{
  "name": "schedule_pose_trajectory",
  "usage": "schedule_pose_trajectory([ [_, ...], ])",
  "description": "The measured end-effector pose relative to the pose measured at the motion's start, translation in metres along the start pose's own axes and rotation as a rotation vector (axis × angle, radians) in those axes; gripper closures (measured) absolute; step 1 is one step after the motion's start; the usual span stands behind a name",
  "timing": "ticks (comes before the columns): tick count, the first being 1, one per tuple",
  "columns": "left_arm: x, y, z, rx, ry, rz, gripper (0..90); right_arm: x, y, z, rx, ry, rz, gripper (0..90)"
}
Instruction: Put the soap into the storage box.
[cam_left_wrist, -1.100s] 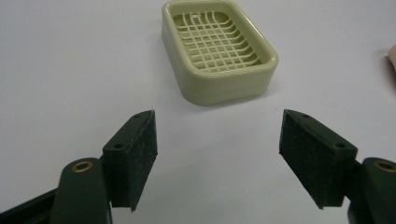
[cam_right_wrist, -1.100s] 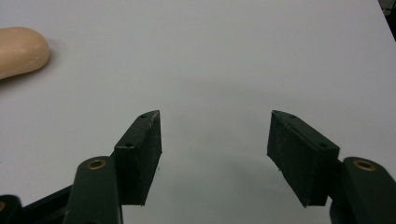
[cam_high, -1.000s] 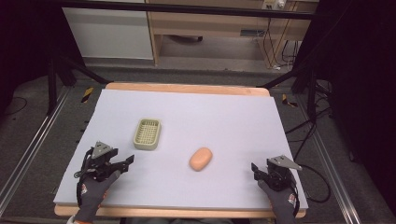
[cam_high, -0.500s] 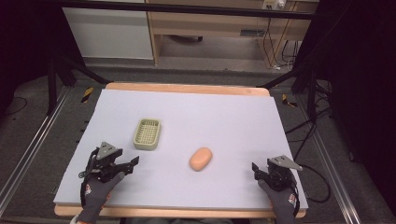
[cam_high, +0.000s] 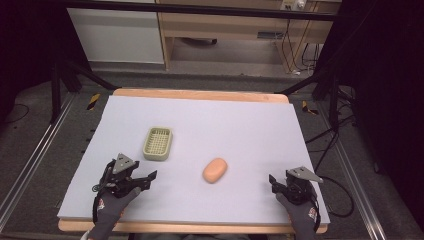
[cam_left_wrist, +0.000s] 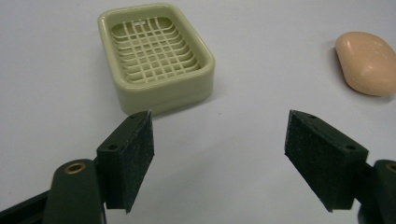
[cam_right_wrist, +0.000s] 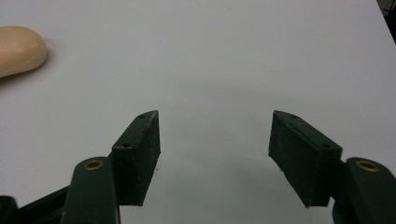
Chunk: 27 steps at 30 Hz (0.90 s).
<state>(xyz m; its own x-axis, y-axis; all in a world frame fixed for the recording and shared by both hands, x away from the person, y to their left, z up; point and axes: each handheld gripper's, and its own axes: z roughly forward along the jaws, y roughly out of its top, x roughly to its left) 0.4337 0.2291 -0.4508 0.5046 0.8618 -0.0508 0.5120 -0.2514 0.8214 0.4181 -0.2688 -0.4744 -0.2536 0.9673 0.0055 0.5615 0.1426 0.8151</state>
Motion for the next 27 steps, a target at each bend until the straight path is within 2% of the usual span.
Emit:
schedule_pose_trajectory([
  [6, -0.011, 0.001, 0.003, 0.009, -0.020, 0.028, 23.3, 0.000, 0.000, 0.000, 0.000, 0.000, 0.000, 33.7],
  [27, -0.032, 0.007, 0.015, 0.031, -0.055, 0.082, 22.6, 0.000, 0.000, 0.001, -0.004, -0.001, -0.011, 33.3],
])
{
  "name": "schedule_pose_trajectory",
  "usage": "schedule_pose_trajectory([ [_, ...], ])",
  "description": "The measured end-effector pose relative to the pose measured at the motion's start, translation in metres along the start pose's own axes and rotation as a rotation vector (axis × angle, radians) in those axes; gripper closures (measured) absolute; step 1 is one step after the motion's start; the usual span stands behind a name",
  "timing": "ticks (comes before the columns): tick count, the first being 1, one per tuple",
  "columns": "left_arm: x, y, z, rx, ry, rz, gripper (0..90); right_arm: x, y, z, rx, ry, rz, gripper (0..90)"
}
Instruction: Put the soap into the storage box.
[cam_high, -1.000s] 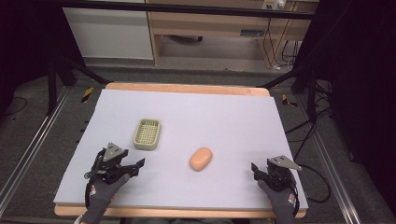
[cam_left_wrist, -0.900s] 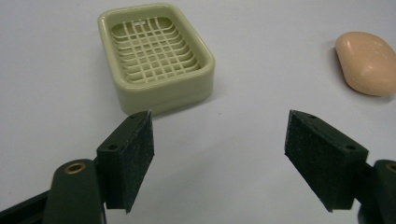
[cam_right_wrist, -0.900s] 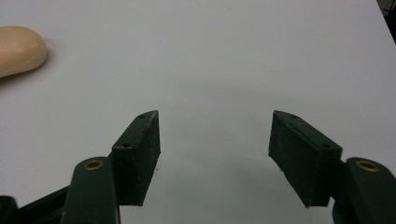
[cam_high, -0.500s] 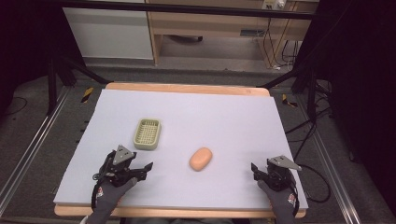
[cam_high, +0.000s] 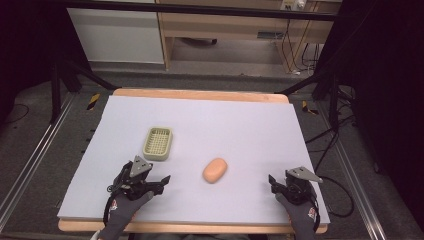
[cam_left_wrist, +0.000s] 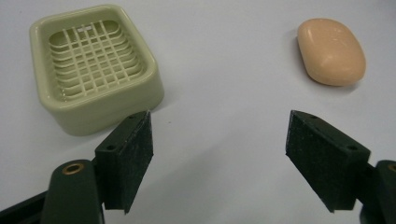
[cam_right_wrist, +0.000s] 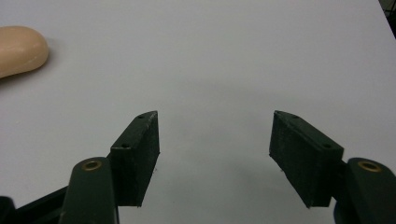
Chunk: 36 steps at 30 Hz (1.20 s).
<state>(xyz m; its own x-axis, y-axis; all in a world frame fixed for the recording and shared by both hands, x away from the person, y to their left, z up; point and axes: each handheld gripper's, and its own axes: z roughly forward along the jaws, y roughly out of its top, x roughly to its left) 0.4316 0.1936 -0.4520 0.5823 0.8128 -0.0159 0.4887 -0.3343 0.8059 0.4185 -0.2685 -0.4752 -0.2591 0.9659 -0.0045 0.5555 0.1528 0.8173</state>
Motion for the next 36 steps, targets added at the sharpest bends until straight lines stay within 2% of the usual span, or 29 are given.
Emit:
schedule_pose_trajectory([
  [5, -0.006, 0.005, 0.002, 0.001, -0.016, 0.015, 22.3, 0.001, 0.001, 0.000, 0.000, 0.010, 0.013, 32.5],
  [18, -0.015, 0.015, 0.004, 0.005, -0.030, 0.050, 22.3, 0.003, 0.001, 0.000, -0.003, 0.012, 0.002, 32.3],
  [24, -0.020, 0.030, 0.003, -0.010, -0.035, 0.070, 22.1, 0.003, 0.001, 0.000, -0.003, 0.014, 0.004, 32.3],
  [36, -0.032, 0.056, 0.008, -0.037, -0.058, 0.079, 21.8, 0.003, 0.001, 0.000, -0.009, 0.014, -0.001, 32.3],
])
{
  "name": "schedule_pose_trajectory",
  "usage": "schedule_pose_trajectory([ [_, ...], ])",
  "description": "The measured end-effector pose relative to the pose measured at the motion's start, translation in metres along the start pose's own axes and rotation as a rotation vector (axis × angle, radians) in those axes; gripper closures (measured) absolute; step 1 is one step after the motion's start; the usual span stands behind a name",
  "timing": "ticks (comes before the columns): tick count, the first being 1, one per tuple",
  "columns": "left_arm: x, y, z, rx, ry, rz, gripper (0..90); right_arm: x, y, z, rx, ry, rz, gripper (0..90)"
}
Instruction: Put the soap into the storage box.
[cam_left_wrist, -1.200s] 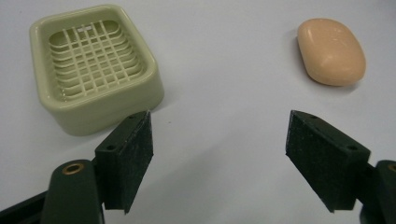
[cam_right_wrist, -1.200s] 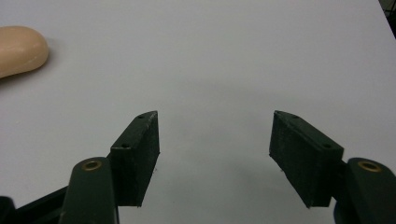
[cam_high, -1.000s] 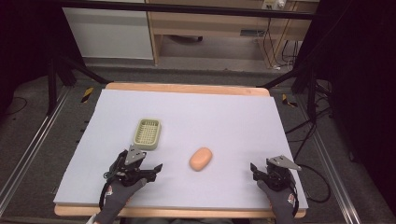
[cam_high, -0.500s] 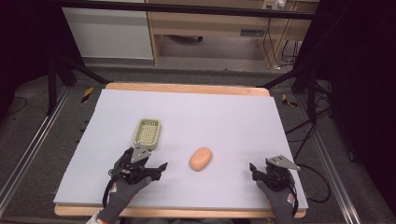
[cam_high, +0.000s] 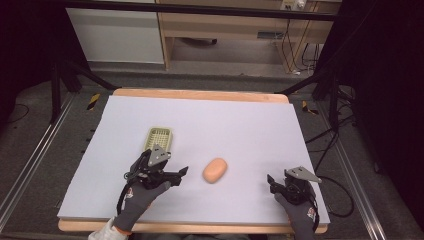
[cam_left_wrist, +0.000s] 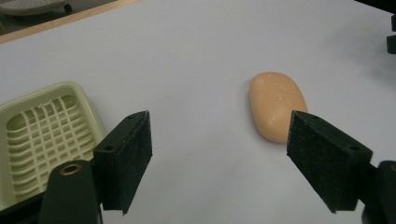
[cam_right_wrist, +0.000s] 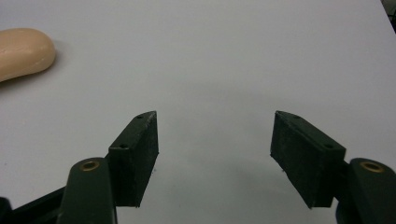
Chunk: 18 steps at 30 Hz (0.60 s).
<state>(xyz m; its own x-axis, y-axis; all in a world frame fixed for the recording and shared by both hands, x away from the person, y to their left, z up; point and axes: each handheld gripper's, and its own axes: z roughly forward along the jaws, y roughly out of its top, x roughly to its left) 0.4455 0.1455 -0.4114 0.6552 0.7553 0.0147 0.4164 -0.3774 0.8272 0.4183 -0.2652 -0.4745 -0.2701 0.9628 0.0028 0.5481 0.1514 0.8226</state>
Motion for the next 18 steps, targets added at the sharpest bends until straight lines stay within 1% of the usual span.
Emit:
schedule_pose_trajectory([
  [3, -0.002, 0.003, 0.002, 0.000, -0.004, 0.003, 21.7, 0.000, 0.000, 0.000, 0.000, -0.001, 0.001, 32.3],
  [6, -0.005, 0.006, 0.007, -0.002, -0.011, 0.002, 21.8, 0.000, 0.000, 0.000, -0.001, -0.001, 0.000, 32.3],
  [10, -0.010, 0.011, 0.015, 0.006, -0.022, 0.004, 21.6, 0.000, 0.000, 0.000, -0.001, 0.000, 0.001, 32.2],
  [14, -0.012, 0.012, 0.020, 0.008, -0.030, 0.001, 21.5, 0.000, 0.000, 0.000, -0.001, -0.001, 0.001, 32.2],
  [15, -0.012, 0.012, 0.021, 0.015, -0.032, 0.008, 21.5, 0.000, 0.000, 0.000, -0.001, 0.000, 0.001, 32.2],
  [18, -0.014, 0.013, 0.025, 0.020, -0.034, 0.009, 21.5, 0.000, 0.000, 0.000, 0.000, 0.000, 0.001, 32.1],
])
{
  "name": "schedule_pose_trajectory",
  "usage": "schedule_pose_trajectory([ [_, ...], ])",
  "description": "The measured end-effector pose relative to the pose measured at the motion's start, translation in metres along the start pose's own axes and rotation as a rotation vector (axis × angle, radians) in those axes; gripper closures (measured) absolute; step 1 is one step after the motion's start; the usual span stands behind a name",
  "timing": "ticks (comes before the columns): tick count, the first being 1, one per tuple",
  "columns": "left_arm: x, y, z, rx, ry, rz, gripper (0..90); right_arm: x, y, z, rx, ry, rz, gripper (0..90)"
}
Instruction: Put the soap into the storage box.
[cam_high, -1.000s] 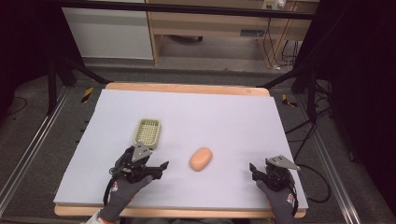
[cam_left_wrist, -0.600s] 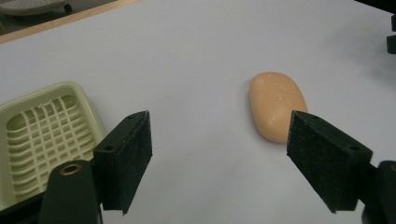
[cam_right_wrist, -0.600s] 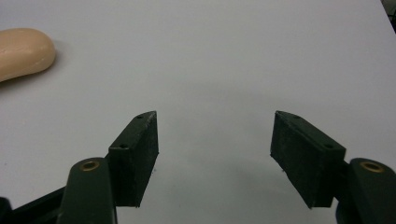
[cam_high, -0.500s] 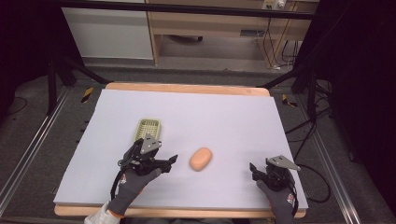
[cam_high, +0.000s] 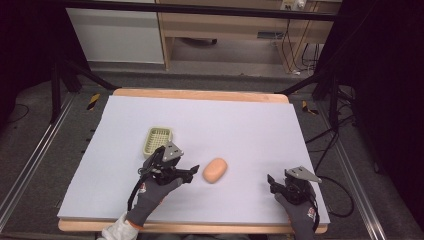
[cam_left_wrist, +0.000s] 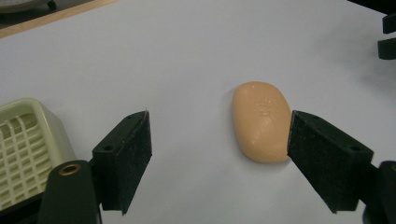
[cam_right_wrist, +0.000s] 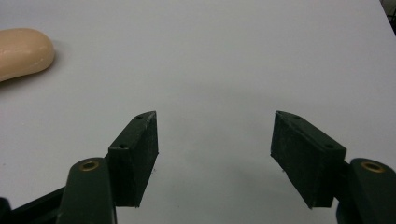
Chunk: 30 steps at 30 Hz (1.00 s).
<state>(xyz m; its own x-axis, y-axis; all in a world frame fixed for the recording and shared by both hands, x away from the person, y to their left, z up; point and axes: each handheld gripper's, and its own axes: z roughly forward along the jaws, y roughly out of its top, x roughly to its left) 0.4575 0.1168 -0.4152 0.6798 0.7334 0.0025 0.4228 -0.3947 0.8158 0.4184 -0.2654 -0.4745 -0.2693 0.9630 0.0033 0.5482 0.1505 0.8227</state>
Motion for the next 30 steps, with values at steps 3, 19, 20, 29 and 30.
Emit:
schedule_pose_trajectory([
  [3, -0.001, 0.001, 0.002, 0.008, -0.003, 0.005, 21.4, 0.000, 0.000, 0.000, -0.002, -0.002, -0.003, 32.1],
  [19, -0.010, 0.008, 0.024, 0.044, -0.013, 0.029, 20.7, 0.000, 0.000, 0.000, -0.002, -0.003, -0.001, 32.2],
  [20, -0.011, 0.009, 0.026, 0.048, -0.014, 0.033, 20.6, 0.000, 0.000, 0.000, -0.002, -0.002, -0.001, 32.2],
  [29, -0.015, 0.011, 0.038, 0.063, -0.027, 0.040, 20.1, -0.001, 0.000, 0.001, -0.004, -0.001, 0.000, 32.7],
  [30, -0.015, 0.012, 0.039, 0.067, -0.029, 0.042, 20.1, -0.001, 0.000, 0.001, -0.003, -0.001, 0.000, 32.7],
])
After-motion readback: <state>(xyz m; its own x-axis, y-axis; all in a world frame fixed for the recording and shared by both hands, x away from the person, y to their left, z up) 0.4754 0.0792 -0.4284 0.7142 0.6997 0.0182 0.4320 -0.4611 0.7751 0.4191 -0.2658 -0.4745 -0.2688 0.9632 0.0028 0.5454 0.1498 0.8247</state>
